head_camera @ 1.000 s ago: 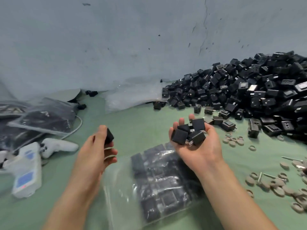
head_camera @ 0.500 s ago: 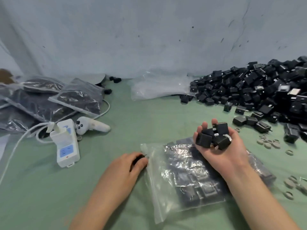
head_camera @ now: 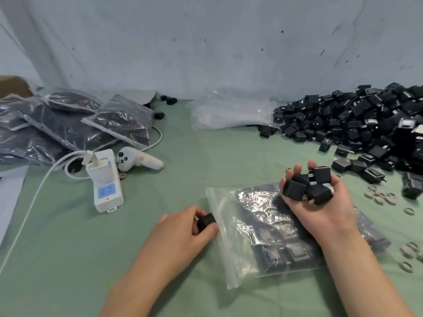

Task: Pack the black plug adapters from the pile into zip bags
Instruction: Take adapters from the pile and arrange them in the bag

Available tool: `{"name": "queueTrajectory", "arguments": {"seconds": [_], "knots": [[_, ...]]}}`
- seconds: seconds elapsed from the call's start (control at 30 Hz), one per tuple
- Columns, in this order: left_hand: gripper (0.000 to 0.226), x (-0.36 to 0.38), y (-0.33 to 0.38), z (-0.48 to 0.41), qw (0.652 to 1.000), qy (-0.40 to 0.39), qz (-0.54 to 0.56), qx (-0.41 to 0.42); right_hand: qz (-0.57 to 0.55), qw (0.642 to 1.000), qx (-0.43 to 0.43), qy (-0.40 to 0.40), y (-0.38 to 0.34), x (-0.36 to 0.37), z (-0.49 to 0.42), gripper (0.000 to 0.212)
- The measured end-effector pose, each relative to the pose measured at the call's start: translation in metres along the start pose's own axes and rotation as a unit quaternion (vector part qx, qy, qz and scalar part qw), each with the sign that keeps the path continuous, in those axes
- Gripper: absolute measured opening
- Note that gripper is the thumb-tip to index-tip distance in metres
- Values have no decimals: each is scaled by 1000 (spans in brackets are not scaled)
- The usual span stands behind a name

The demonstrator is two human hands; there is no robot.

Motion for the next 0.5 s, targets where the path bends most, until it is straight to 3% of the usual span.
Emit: {"name": "queueTrajectory", "arguments": {"seconds": [0.1,0.2,0.4,0.5], "knots": [[35,7,8,-4,996,54,40,-50,-3,1000,1,1,1,-1,0,25],[32,12,6,-4,995,33,71,-62,-11,1000,5,-3,1,-1,1,24],[33,13,12,-5,998,-43,-3,51,-8,1000,5,-7,1,-1,-1,25],[24,15,17,-10,995,-28,-49,85,-7,1000,11,-10,3,0,0,24]]}}
Point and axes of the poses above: each hand's wrist, its own z-axis away from the middle knuckle, its own x-axis out of the palm, y = z × x, the point moved 5 cm from there along -z, towards the middle knuckle, and after that the axes turned 1 degree about -z, right-handed, at the moved point
